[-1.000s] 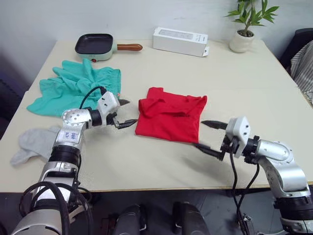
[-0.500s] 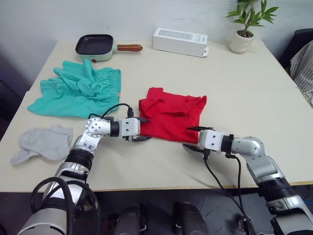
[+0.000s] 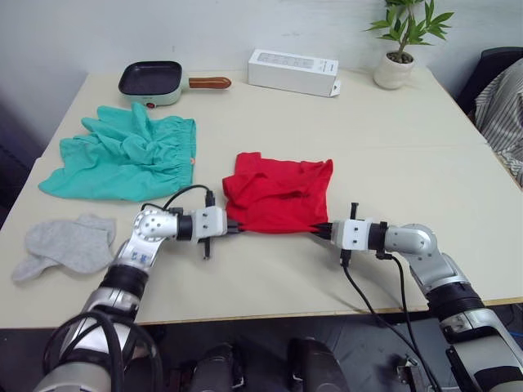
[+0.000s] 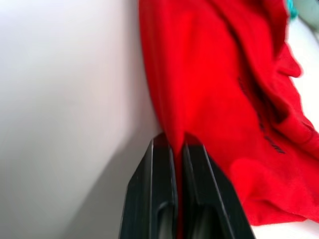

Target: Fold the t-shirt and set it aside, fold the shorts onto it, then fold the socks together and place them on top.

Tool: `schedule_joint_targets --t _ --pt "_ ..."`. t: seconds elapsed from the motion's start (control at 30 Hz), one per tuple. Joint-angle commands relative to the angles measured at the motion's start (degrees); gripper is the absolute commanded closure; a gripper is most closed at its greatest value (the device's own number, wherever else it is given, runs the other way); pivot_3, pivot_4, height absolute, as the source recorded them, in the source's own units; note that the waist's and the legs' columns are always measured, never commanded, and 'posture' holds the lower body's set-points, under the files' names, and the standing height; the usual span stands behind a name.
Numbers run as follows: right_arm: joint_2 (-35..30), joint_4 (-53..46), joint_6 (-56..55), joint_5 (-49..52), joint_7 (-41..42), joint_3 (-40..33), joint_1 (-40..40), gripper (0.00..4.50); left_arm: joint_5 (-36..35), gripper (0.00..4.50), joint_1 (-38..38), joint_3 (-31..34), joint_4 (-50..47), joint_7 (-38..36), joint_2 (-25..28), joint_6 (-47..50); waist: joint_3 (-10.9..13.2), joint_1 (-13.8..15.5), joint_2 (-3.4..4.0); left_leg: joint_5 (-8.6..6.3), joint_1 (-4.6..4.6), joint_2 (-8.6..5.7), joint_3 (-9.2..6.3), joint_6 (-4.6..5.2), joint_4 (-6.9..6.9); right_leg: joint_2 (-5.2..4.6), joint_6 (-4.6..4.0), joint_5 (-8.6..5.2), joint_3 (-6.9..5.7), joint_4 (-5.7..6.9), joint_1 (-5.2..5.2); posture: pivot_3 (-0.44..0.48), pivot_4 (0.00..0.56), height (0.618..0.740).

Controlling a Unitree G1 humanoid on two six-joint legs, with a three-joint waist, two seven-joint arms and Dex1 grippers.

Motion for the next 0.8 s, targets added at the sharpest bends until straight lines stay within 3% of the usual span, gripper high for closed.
schedule_joint_targets --t 0.03,0.3,0.57,0.67,0.8 --pt "-2.9 -4.8 -2.0 5.7 4.0 -2.3 3.5 4.5 -2.7 4.46 7.0 1.8 -14.8 1.5 2.5 6.6 0.0 0.0 0.01 0.0 0.0 0.0 0.0 0.01 0.0 -0.02 0.0 0.0 0.02 -0.03 0.03 0.0 0.15 0.74" --pt "-9.2 -14.7 -0.6 9.6 4.3 -6.2 15.8 4.5 -2.9 4.46 23.8 4.3 -37.3 9.2 4.6 18.4 0.0 1.2 0.02 -0.4 0.17 -0.03 -0.13 -0.26 0.08 -0.26 0.01 0.0 0.28 -0.33 0.22 0.0 0.15 0.74" --pt "-10.4 -18.8 0.1 7.5 3.2 -5.3 21.5 4.5 -0.8 4.46 27.0 3.1 -42.1 11.4 5.5 21.6 0.0 1.2 0.02 -0.44 0.18 0.02 -0.14 -0.37 0.05 -0.2 -0.06 -0.04 0.25 -0.33 0.21 0.0 0.15 0.74" --pt "-10.5 -22.3 4.8 11.5 4.3 -5.3 24.0 4.5 -2.6 4.46 27.5 3.2 -43.4 11.1 5.5 24.1 0.0 1.2 0.02 -0.47 0.18 0.04 -0.14 -0.39 0.05 -0.2 -0.09 -0.05 0.25 -0.34 0.21 0.0 0.15 0.74" --pt "-11.6 -25.4 6.6 13.3 4.1 -7.6 27.6 3.42 -6.0 3.43 27.6 6.0 -45.4 12.8 4.9 28.6 0.0 1.5 0.02 -0.48 0.17 0.05 -0.16 -0.38 0.04 -0.21 -0.12 -0.07 0.23 -0.35 0.22 0.0 0.15 0.74"
